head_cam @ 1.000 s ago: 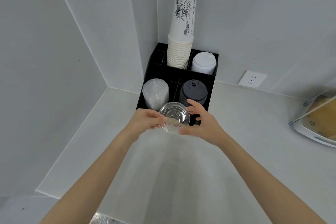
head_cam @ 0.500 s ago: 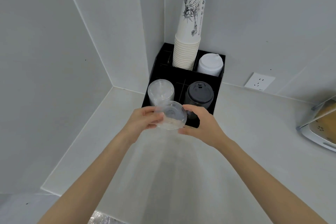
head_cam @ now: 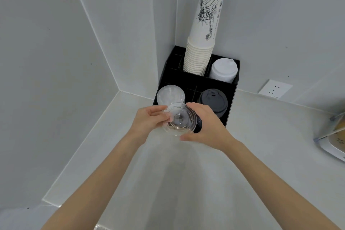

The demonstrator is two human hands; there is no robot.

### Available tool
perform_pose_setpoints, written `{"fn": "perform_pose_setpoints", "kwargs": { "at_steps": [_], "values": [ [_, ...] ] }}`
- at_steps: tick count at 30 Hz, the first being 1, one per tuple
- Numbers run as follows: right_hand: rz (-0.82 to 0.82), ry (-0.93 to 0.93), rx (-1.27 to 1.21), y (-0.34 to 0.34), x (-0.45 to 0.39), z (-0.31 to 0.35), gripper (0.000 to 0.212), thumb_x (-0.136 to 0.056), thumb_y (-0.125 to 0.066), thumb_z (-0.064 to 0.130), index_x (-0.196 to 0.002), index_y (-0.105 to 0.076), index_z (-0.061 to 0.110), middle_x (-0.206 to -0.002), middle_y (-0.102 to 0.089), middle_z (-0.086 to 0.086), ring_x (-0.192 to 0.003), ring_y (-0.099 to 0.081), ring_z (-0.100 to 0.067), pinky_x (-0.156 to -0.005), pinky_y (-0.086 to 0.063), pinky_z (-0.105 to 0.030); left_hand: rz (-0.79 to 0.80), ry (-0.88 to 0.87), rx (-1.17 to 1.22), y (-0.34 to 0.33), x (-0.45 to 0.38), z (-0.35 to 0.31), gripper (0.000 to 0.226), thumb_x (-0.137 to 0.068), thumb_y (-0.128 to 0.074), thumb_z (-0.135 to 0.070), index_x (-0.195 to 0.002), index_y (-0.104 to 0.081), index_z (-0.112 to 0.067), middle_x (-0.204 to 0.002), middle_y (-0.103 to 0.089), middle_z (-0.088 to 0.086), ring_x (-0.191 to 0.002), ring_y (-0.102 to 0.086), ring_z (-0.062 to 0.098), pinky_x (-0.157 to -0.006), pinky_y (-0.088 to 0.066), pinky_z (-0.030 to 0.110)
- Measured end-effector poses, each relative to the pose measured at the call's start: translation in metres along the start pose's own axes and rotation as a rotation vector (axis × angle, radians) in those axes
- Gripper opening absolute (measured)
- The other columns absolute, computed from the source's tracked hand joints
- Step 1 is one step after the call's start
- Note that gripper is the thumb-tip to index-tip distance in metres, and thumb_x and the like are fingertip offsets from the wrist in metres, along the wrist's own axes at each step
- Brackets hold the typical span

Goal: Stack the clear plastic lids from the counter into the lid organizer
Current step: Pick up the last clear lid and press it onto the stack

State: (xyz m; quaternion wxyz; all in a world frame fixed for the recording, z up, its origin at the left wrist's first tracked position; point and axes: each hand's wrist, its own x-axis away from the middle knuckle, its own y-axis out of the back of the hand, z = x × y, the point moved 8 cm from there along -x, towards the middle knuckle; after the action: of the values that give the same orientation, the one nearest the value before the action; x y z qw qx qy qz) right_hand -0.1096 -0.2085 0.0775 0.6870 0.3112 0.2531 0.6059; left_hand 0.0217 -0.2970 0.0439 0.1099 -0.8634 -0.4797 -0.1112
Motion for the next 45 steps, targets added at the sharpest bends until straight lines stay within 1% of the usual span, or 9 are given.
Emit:
{"fn": "perform_pose_setpoints", "kwargs": {
  "at_steps": [3, 7, 9, 13, 16, 21, 28, 31, 45],
  "values": [
    [-0.01, 0.013, 0.055, -0.002, -0.004, 0.002, 0.088, -0.058, -0.082, 0.047, -0.131, -0.042, 0.018, -0.135, -0.047, 0.001, -0.124, -0.037, -0.013, -0.108, -0.035, -0.034, 0.025, 0.034, 0.043, 0.003, -0.003, 0.002, 0.02, -0.076, -0.065, -0.001, -0.095, -0.066, -0.009, -0.066, -0.075, -0.002, -0.067, -0.069, 0.009, -0.062, -0.057, 0.017],
    [-0.077, 0.063, 0.154, 0.007, -0.016, 0.01, 0.082, -0.059, -0.075, 0.056, -0.126, -0.047, 0.017, -0.131, -0.053, 0.0, -0.121, -0.043, -0.015, -0.104, -0.037, -0.031, -0.017, -0.006, 0.015, 0.014, -0.01, -0.009, 0.033, -0.077, -0.067, -0.008, -0.108, -0.06, -0.005, -0.098, -0.069, 0.015, -0.084, -0.067, 0.018, -0.069, -0.057, 0.016],
    [-0.115, 0.079, 0.182, 0.015, -0.027, 0.013, 0.079, -0.059, -0.074, 0.057, -0.122, -0.05, 0.017, -0.128, -0.055, -0.001, -0.119, -0.045, -0.016, -0.1, -0.033, -0.025, -0.015, -0.085, -0.101, 0.021, -0.013, -0.022, 0.035, -0.074, -0.07, -0.01, -0.108, -0.062, -0.012, -0.107, -0.067, 0.011, -0.095, -0.064, 0.018, -0.072, -0.054, 0.01],
    [-0.154, 0.09, 0.248, 0.028, -0.05, 0.014, 0.072, -0.058, -0.076, 0.057, -0.113, -0.054, 0.016, -0.121, -0.059, -0.001, -0.113, -0.047, -0.02, -0.094, -0.035, -0.028, 0.075, -0.191, -0.415, 0.024, -0.021, -0.034, 0.054, -0.066, -0.079, -0.014, -0.115, -0.057, -0.023, -0.117, -0.062, -0.002, -0.108, -0.058, 0.009, -0.086, -0.047, 0.018],
    [-0.154, 0.091, 0.28, 0.03, -0.068, 0.015, 0.065, -0.058, -0.077, 0.054, -0.107, -0.055, 0.016, -0.115, -0.061, 0.0, -0.108, -0.048, -0.021, -0.094, -0.042, -0.038, 0.027, -0.332, -0.615, 0.021, -0.03, -0.044, 0.059, -0.063, -0.08, -0.016, -0.116, -0.055, -0.021, -0.116, -0.06, -0.003, -0.107, -0.055, 0.009, -0.084, -0.041, 0.013],
    [-0.101, 0.078, 0.353, 0.023, -0.097, 0.011, 0.07, -0.057, -0.069, 0.066, -0.104, -0.056, 0.015, -0.11, -0.063, 0.001, -0.104, -0.047, -0.021, -0.09, -0.037, -0.037, -0.101, -0.461, -0.708, 0.022, -0.05, -0.054, 0.059, -0.061, -0.081, -0.02, -0.115, -0.056, -0.015, -0.106, -0.061, -0.004, -0.097, -0.053, 0.009, -0.079, -0.038, 0.002],
    [0.094, 0.096, 0.503, -0.004, -0.111, -0.004, 0.064, -0.071, -0.07, 0.045, -0.119, -0.047, 0.01, -0.125, -0.055, -0.005, -0.12, -0.038, -0.026, -0.098, -0.032, -0.038, -0.096, -0.378, -0.819, 0.025, -0.067, -0.032, 0.059, -0.063, -0.081, -0.021, -0.115, -0.056, -0.01, -0.12, -0.062, 0.009, -0.101, -0.053, 0.011, -0.086, -0.031, 0.009],
    [0.142, 0.095, 0.565, -0.01, -0.114, -0.009, 0.064, -0.074, -0.066, 0.046, -0.122, -0.044, 0.011, -0.127, -0.054, -0.005, -0.12, -0.038, -0.026, -0.098, -0.032, -0.039, -0.067, -0.344, -0.847, 0.025, -0.072, -0.024, 0.059, -0.064, -0.08, -0.021, -0.117, -0.055, -0.01, -0.124, -0.061, 0.009, -0.114, -0.054, 0.019, -0.093, -0.033, 0.017],
    [0.154, 0.082, 0.664, -0.011, -0.11, -0.018, 0.062, -0.077, -0.061, 0.052, -0.121, -0.045, 0.012, -0.125, -0.054, -0.007, -0.119, -0.04, -0.027, -0.1, -0.035, -0.041, 0.004, -0.323, -0.894, 0.011, -0.075, -0.02, 0.053, -0.066, -0.078, -0.021, -0.114, -0.057, -0.012, -0.129, -0.054, 0.011, -0.118, -0.051, 0.024, -0.1, -0.037, 0.03]
  ]
}}
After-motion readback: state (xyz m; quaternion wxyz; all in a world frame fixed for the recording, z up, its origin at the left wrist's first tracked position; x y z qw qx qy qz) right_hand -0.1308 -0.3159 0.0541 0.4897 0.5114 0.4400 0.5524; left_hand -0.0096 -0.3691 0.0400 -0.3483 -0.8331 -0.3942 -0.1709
